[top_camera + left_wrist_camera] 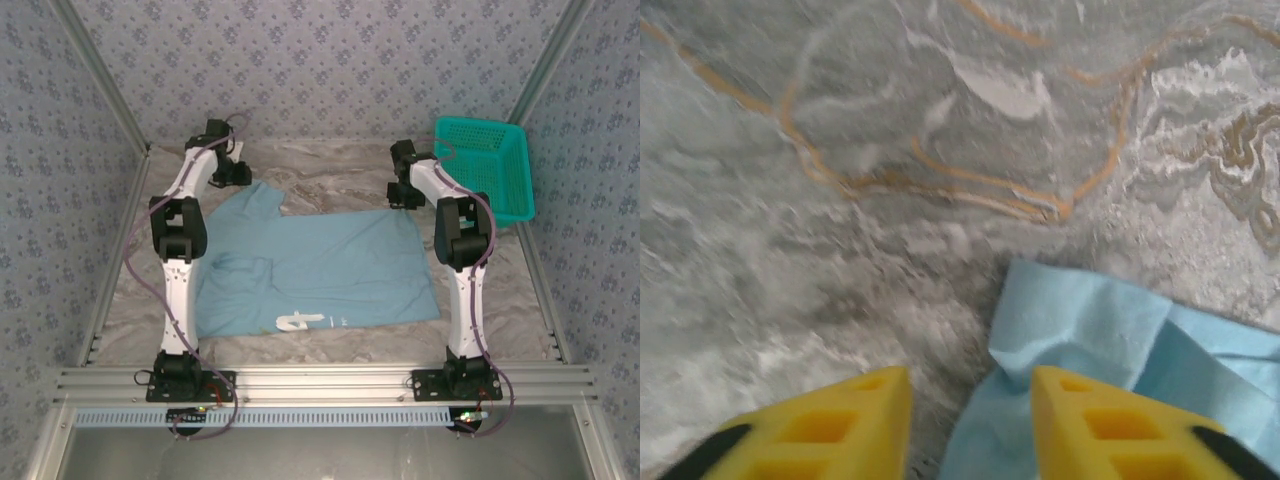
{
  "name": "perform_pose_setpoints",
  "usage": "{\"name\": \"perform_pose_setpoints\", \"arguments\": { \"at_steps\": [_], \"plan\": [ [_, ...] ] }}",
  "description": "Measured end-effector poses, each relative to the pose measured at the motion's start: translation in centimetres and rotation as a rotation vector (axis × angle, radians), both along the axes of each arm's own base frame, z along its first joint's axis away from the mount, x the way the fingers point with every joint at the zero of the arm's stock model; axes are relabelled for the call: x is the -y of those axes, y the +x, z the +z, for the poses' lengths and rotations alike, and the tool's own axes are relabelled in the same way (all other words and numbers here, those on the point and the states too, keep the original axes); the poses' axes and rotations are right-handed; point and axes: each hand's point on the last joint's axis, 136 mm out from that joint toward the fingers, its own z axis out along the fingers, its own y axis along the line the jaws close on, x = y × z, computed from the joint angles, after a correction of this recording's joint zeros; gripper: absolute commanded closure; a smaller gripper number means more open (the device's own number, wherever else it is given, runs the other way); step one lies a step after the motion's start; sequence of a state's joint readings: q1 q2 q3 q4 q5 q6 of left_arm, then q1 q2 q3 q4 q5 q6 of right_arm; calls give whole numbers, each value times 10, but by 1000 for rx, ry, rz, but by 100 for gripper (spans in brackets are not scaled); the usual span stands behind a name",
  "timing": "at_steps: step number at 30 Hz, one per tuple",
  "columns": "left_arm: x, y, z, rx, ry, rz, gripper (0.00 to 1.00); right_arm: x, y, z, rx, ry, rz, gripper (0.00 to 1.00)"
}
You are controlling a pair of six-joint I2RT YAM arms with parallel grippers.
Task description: Fold the inside-out t-shirt
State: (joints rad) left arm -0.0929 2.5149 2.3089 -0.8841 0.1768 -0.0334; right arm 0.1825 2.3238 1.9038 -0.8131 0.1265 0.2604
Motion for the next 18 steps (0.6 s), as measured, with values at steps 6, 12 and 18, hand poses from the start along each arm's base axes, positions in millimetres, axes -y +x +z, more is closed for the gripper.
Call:
{"name": "perform_pose_setpoints", "arguments": {
  "at_steps": [6, 12, 18],
  "plan": [
    [10, -7, -3, -13, 27, -52, 50, -1, 1, 0, 0, 3, 1, 77],
    [19, -11, 0, -16, 48, -82, 47, -1, 1, 0, 0, 4, 1, 77],
    [20, -3, 7, 13, 58, -86, 47, -2, 3, 0, 0, 7, 2, 77]
  ]
}}
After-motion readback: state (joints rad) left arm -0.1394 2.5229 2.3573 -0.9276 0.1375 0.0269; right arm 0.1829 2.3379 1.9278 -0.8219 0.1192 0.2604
